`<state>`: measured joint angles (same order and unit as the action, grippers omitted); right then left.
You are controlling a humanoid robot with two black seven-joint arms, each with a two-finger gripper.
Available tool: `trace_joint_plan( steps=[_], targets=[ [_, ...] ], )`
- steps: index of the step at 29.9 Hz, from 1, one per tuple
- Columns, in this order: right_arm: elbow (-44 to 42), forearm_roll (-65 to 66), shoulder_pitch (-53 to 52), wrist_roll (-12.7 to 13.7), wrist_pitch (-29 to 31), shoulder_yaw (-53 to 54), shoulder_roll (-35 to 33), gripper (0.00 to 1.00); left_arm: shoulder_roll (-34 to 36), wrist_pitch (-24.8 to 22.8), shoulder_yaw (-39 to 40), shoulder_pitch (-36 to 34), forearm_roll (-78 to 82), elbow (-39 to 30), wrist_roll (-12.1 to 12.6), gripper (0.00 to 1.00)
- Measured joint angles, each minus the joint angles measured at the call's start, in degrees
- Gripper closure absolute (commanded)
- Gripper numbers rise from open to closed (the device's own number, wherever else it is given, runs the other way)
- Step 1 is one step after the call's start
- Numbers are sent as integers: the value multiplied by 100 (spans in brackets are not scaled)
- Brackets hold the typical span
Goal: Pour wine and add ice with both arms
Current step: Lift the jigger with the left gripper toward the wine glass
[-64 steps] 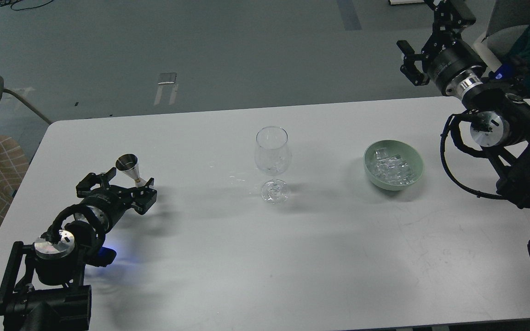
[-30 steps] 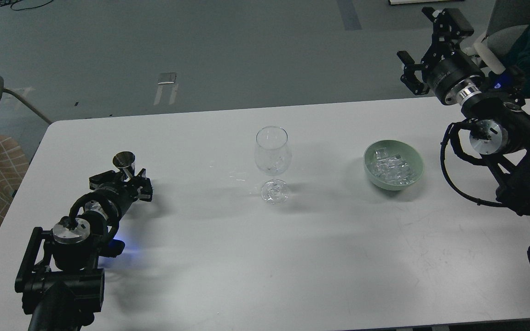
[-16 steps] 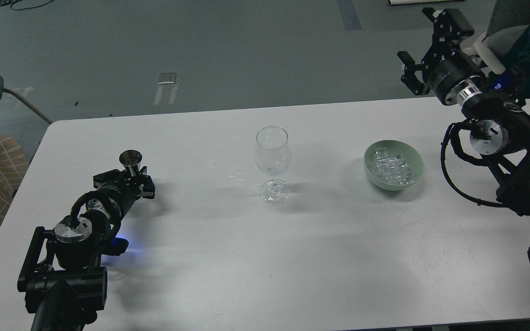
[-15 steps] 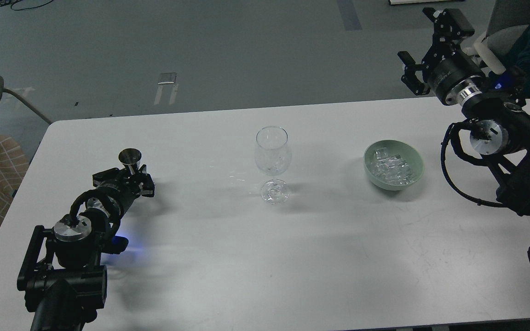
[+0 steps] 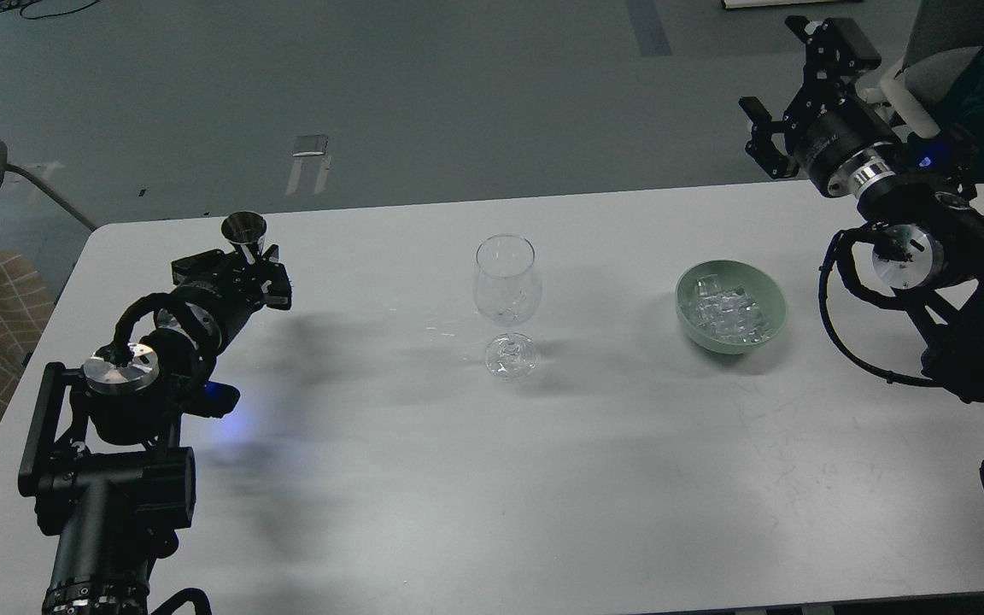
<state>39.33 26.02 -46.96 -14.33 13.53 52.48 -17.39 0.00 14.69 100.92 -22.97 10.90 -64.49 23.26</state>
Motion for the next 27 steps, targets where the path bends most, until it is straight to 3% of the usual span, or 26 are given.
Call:
trace_joint_plan(
  steps=[17, 27],
  targets=[
    [9, 0, 17, 0, 0, 1, 17, 0, 0, 1200, -826, -27, 22, -1923, 353, 100],
    [14, 0, 59, -8, 0, 3, 17, 0, 0, 1290, -1555, 42, 105, -2102, 325, 100]
  ],
)
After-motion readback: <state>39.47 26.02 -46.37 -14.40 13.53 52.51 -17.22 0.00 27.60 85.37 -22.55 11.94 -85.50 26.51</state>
